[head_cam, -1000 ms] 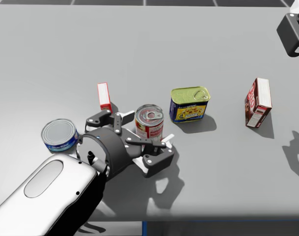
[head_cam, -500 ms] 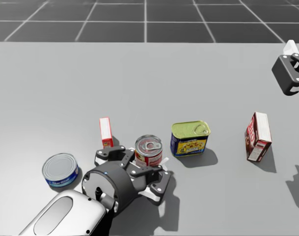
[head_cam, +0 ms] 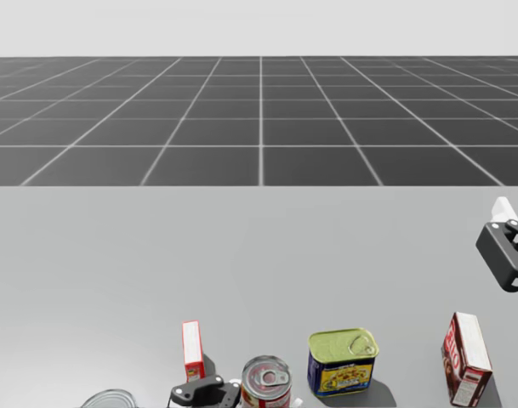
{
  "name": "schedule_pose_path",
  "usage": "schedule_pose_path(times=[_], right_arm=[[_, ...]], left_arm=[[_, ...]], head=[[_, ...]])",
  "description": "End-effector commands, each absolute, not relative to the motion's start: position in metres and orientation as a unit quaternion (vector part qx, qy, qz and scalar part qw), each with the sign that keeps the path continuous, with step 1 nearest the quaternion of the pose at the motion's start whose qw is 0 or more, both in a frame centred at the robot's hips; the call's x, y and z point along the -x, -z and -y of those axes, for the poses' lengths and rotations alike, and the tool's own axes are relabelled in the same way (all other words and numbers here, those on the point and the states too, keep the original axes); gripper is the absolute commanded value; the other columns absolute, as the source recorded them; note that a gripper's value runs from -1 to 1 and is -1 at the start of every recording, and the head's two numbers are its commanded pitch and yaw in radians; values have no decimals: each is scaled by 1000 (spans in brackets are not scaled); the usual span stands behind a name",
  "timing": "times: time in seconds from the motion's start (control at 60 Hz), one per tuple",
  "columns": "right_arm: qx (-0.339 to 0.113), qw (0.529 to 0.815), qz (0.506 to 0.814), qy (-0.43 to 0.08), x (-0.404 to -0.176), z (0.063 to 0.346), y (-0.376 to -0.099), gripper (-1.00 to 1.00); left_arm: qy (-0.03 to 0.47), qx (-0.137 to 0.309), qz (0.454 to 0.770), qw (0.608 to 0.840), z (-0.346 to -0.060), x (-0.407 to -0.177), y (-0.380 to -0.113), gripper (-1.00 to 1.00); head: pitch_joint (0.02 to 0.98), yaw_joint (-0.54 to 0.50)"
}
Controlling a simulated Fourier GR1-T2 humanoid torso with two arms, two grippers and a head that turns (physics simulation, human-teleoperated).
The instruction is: Lift the red soup can off the table.
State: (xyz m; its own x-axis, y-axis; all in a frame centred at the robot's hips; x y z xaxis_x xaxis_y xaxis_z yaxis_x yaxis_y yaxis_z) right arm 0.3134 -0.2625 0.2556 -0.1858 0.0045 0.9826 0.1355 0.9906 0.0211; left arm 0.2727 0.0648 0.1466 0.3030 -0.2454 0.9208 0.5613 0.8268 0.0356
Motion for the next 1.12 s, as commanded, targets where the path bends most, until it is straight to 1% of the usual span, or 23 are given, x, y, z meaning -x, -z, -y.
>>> schedule_pose_path(times=[0.017,0.05,0.083,0.1,0.15,0.2,0.3,0.317,0.367,0.383,0.6,0.7,0.733,0.9,0.983,1.033,1.067,1.117], right_arm=[[45,637,768,52,-314,263,-255,-1000],[45,637,767,52,-314,263,-255,-1000],[45,637,767,52,-314,263,-255,-1000],[45,637,767,51,-314,263,-255,-1000],[45,638,767,51,-314,263,-255,-1000],[45,638,767,51,-314,263,-255,-1000],[45,638,767,51,-315,263,-255,-1000],[45,638,767,51,-315,263,-255,-1000],[45,638,767,51,-314,263,-255,-1000],[45,638,767,51,-314,263,-255,-1000],[45,638,767,51,-315,264,-255,-1000],[45,638,767,51,-315,264,-254,-1000],[45,638,767,51,-315,263,-254,-1000],[47,637,768,52,-315,263,-254,-1000],[48,637,768,49,-315,263,-254,-1000],[47,637,768,46,-315,263,-254,-1000],[46,637,768,42,-315,262,-253,-1000],[45,636,769,40,-316,262,-253,-1000]], left_arm=[[282,159,526,787,-65,-267,-139,989],[279,158,532,784,-65,-266,-140,963],[277,158,535,782,-64,-266,-143,991],[277,157,537,781,-64,-265,-144,968],[277,153,546,776,-62,-264,-149,998],[279,152,550,772,-61,-263,-153,985],[281,151,560,764,-61,-259,-168,985],[284,150,564,761,-60,-258,-174,995],[287,150,568,756,-59,-256,-180,976],[291,147,574,751,-59,-256,-186,988],[303,140,594,732,-57,-256,-214,987],[308,134,615,714,-57,-259,-236,999],[309,133,621,708,-56,-259,-244,970],[309,132,651,681,-54,-262,-278,994],[305,130,671,663,-53,-262,-299,991],[303,130,677,658,-53,-262,-305,973],[294,132,692,646,-54,-263,-319,997],[287,133,702,638,-55,-263,-330,1000]], head=[[492,6],[495,6],[497,5],[498,5],[498,4],[497,4],[493,3],[492,3],[492,3],[492,4],[485,1],[485,2],[485,1],[484,1],[483,-1],[483,-1],[481,-1],[480,-2]])
